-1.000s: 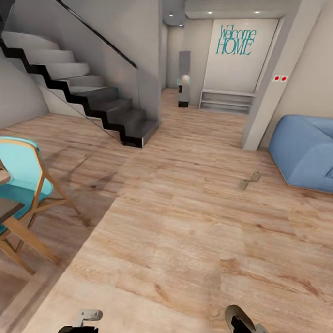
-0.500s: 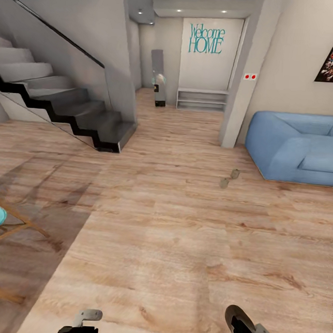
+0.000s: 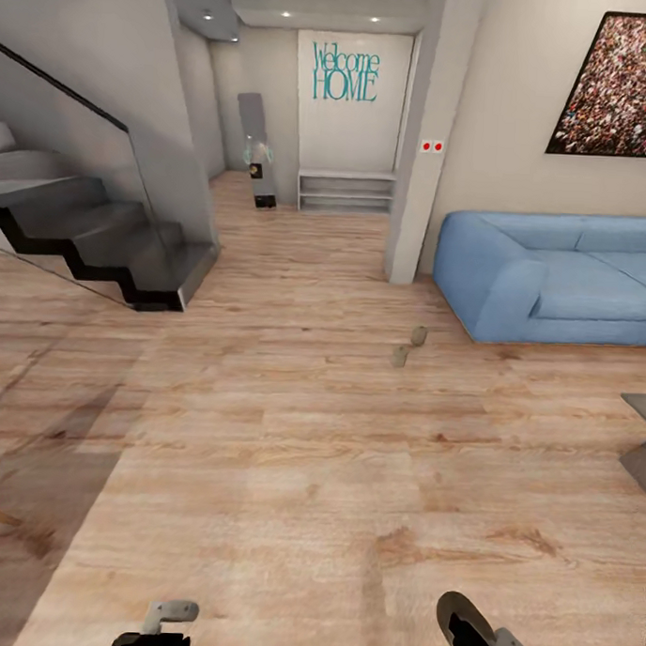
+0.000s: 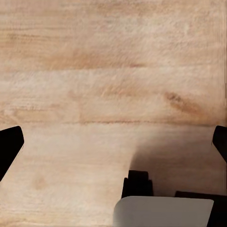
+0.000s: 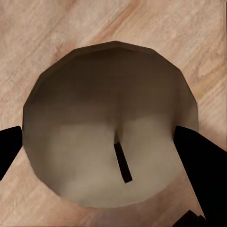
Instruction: Place each of the two pumpkins and all three candles from the living room inside a cabinet in the living room (use any cabinet), then make sure every cabinet is closed, and position the cauldron so it is next to a table in the living room.
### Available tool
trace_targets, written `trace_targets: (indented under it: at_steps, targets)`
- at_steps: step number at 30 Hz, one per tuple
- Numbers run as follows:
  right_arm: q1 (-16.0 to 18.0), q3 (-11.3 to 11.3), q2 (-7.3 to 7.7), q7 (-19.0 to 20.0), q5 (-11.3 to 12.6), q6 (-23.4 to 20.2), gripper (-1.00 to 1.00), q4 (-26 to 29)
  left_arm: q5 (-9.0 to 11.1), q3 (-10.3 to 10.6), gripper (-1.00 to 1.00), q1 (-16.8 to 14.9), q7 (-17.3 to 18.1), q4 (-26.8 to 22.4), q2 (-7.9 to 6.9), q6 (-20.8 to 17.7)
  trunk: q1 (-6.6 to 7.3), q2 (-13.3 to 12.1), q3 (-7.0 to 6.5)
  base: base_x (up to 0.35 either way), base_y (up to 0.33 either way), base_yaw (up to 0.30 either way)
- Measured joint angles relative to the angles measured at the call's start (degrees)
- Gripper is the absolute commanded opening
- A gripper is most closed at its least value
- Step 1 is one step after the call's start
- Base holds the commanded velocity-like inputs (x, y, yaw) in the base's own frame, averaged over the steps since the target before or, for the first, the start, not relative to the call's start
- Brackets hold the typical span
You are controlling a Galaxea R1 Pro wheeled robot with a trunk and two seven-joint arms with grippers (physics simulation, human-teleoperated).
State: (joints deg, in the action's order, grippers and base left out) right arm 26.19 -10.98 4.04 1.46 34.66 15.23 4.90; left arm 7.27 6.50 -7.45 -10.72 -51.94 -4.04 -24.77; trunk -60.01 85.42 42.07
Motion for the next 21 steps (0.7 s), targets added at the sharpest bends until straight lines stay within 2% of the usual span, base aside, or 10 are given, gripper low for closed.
trace_targets:
  at_steps: [6,21]
  targets:
    - [0.0,0.1,0.00,0.0,0.0,0.1,-1.00,0.0,0.0,0.0,1.00,0.0,0.0,0.0,0.00,0.0,0.00,0.0,0.00,0.317,0.000,-0.219]
    - [0.0,0.1,0.09,0.0,-0.1,0.1,-1.00,-0.1,-0.1,0.0,1.00,0.0,0.0,0.0,0.00,0.0,0.00,0.0,0.00,0.317,0.000,-0.012]
